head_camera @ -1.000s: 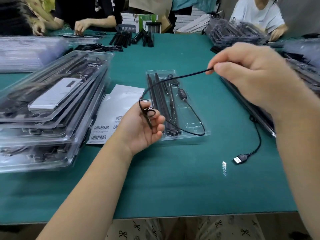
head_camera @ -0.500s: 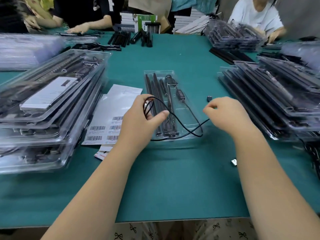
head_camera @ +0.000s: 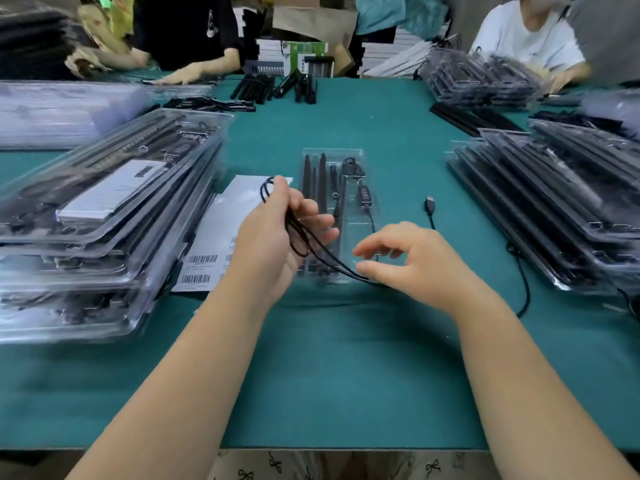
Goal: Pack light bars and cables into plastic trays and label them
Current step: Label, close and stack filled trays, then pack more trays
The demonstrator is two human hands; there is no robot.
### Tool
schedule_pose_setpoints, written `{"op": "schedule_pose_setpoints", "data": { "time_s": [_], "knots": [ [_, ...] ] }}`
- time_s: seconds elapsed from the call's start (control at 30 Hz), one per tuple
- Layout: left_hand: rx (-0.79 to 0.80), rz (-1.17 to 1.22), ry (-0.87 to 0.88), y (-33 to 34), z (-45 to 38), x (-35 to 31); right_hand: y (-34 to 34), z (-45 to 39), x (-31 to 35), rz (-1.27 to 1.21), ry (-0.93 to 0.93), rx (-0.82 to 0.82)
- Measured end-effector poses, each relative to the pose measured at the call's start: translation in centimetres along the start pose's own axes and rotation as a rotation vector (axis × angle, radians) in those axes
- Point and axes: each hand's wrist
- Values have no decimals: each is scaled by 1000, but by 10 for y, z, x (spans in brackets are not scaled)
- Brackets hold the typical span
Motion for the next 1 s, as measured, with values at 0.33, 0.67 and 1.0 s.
{"op": "schedule_pose_setpoints", "data": {
  "time_s": [0.33, 0.67, 1.0],
  "knots": [
    [275, -475, 157, 19, -9, 6, 13, -3, 4, 147, -7, 93],
    [196, -402, 86, 5, -4, 8, 28, -3, 16, 56, -65, 43],
    [638, -1126, 207, -1, 4, 8, 16, -5, 8, -393, 156, 207]
  ]
}}
Point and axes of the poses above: each hand's wrist, its own z-axis away from the middle knuckle, its own y-axis out of the palm, x = y × z, and after that the axes turned 13 degrees about y, right-handed
